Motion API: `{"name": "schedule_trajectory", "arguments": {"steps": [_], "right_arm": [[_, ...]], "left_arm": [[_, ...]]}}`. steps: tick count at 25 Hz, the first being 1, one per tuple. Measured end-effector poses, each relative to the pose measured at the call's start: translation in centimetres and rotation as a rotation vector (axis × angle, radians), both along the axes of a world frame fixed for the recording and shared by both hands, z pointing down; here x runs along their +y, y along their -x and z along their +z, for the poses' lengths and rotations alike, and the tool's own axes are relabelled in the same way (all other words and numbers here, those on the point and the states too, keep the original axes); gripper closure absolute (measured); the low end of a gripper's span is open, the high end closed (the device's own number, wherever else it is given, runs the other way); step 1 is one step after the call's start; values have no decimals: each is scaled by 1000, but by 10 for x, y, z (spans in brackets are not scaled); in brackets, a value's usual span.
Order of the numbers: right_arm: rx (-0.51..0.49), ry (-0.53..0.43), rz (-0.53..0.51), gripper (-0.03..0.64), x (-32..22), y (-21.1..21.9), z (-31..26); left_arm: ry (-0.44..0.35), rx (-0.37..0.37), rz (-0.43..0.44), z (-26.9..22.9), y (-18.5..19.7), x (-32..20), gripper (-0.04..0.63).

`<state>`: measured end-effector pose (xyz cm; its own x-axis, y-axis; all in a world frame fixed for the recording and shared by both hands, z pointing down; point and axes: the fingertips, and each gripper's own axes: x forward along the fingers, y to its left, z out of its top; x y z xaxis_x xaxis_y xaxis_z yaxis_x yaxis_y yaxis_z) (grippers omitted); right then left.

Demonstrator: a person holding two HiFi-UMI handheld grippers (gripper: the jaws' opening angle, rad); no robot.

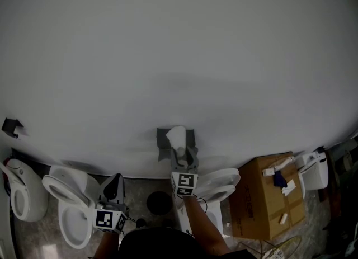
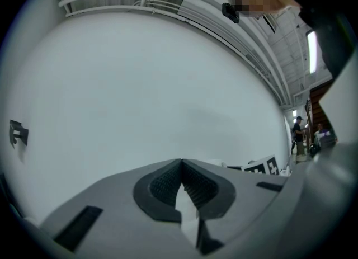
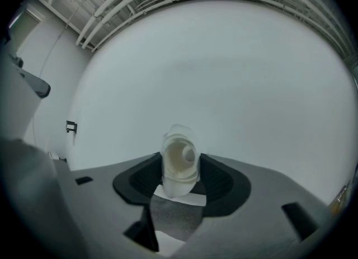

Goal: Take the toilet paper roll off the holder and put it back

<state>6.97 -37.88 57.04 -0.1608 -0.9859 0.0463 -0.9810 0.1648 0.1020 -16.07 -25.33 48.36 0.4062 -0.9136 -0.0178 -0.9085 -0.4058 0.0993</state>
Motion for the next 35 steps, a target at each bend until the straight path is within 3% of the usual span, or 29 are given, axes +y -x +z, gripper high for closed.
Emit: {"name": "schedule_trajectory", "arguments": {"steps": [5,15,22,35], "right_arm": [[8,0,6,405,-1,-2,6],[-19,-2,-23,399,-1,6,0],[-25,12,-31,312,9,7,-2],[-8,8,-44,308,51,-1,-6]], "left_arm": [[-12,-13,-39,-3,8,-1,592],[2,-2,-16,2,10,7,592],[0,1,-26,-1,11,10,592],[-20,-5,-34,-5,9,11,592]]}}
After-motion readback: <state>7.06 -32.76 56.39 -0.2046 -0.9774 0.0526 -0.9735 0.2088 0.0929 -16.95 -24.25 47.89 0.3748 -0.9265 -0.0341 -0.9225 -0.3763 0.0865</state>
